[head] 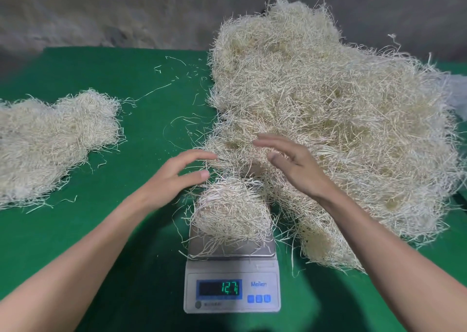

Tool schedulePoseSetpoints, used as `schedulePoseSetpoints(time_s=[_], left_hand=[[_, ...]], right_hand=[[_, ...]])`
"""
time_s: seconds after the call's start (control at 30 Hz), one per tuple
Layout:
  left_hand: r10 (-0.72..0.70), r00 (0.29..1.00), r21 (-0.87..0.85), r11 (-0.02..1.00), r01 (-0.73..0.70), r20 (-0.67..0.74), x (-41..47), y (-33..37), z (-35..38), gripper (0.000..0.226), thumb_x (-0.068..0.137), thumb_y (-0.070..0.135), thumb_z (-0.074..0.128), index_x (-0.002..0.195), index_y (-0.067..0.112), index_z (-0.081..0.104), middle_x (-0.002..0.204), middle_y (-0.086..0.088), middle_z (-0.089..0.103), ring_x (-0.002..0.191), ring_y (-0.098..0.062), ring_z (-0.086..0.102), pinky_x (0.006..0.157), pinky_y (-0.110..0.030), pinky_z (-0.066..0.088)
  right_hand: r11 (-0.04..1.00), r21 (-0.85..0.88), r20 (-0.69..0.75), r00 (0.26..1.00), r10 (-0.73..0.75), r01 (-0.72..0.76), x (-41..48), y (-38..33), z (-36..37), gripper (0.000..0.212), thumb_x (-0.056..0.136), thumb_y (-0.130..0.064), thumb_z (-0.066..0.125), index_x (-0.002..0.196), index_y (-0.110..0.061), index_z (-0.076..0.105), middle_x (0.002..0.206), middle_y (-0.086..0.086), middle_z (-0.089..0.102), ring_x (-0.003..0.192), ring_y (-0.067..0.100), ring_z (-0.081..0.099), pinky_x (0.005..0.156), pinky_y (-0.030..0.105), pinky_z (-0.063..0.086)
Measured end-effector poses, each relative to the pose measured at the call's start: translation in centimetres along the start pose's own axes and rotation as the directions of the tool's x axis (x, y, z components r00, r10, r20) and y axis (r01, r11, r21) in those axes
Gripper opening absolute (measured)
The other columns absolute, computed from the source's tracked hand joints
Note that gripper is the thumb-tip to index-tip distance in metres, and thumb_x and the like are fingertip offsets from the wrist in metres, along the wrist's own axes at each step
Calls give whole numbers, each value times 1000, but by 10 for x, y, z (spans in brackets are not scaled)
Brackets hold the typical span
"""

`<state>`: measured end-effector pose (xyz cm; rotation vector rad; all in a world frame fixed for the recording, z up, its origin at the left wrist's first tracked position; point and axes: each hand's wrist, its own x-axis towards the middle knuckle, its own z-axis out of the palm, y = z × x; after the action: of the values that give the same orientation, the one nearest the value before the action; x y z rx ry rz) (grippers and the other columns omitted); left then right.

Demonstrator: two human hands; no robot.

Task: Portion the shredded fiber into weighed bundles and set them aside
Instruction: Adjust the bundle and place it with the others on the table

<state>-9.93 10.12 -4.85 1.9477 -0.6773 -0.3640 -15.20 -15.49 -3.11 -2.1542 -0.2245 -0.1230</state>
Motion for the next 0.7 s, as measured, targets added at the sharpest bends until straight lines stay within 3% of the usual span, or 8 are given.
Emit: schedulePoseSetpoints(time_s=[0.07,0.13,0.3,0.43,0.7], left_hand=[[43,995,-3,999,-43,-90,0,3,1,47,72,55,54,113,35,59,132,10,53,128,-6,43,113,-47,26],[79,986,22,997,-77,-145,1,6,3,42,73,54,54,109,33,61,128,9,55,125,-6,46,113,-46,27],[158,969,91,986,-143,-189,2,11,9,37,74,53,55,105,35,61,124,10,57,121,-4,48,109,-30,29],[174,966,92,983,-159,-189,3,15,10,37,75,53,55,108,36,60,125,9,57,121,-2,47,105,-18,29],[181,967,90,982,-167,-179,2,17,12,40,74,54,55,109,35,60,125,10,56,120,2,46,99,-4,26]], right_hand=[[998,12,-112,992,-60,62,0,-5,-3,29,97,-20,46,121,-34,53,137,-17,40,130,2,33,113,41,16],[996,16,-130,987,-90,93,-1,-9,-4,27,97,-16,48,120,-29,56,133,-14,47,128,5,40,113,43,21],[974,-77,-84,972,-221,215,-4,-20,4,33,94,-1,50,122,-19,53,121,-12,54,119,0,46,107,23,29],[965,-118,-74,967,-244,235,-3,-23,5,34,94,-2,51,126,-16,54,126,-9,51,123,8,45,109,34,28],[970,-111,-57,973,-225,218,-4,-21,7,31,96,-9,49,123,-20,54,126,-9,52,123,7,45,108,30,24]])
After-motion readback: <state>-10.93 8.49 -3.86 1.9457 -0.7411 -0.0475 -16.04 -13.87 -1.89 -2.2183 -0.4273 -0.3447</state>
